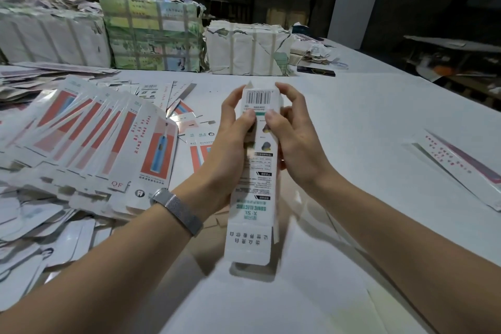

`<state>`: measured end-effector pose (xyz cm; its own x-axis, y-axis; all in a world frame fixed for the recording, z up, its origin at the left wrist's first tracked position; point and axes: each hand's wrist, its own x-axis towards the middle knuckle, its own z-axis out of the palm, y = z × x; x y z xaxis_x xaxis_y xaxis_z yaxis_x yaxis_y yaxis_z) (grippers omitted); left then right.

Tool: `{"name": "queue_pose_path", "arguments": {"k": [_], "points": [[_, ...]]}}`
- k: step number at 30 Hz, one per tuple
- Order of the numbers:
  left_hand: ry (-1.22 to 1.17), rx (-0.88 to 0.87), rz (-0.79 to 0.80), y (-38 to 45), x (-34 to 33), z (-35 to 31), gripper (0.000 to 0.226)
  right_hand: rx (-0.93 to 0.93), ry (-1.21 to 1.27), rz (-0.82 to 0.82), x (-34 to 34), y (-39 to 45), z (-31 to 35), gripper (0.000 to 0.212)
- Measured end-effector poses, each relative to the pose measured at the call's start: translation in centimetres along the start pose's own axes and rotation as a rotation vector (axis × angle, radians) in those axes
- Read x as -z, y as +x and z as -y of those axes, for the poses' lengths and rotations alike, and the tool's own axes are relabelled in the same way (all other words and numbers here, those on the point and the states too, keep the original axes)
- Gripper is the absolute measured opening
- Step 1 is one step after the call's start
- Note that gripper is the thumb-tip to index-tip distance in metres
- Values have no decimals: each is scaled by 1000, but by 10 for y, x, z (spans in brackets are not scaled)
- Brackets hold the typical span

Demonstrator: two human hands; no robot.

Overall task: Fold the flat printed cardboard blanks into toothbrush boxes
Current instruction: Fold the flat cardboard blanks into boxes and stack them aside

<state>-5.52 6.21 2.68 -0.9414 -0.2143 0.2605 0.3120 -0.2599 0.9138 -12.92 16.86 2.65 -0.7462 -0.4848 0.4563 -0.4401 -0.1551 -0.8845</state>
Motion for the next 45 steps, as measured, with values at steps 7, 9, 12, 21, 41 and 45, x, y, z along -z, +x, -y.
{"name": "queue_pose_path", "arguments": {"k": [7,9,12,21,41,45], "points": [[50,-40,16,5,3,6,21,-20,172,42,1,-5,0,27],[111,-71,23,3,3,8,19,-33,203,29,1,-5,0,23],[145,-91,34,1,3,9,19,-57,215,23,0,-5,0,23],[171,1,44,1,3,17,20,-37,285,-61,13,4,-2,52],[193,-1,88,-2,4,22,46,-240,211,-47,20,9,12,25],[217,-13,96,-2,4,22,48,-217,174,-97,20,11,12,25]]}}
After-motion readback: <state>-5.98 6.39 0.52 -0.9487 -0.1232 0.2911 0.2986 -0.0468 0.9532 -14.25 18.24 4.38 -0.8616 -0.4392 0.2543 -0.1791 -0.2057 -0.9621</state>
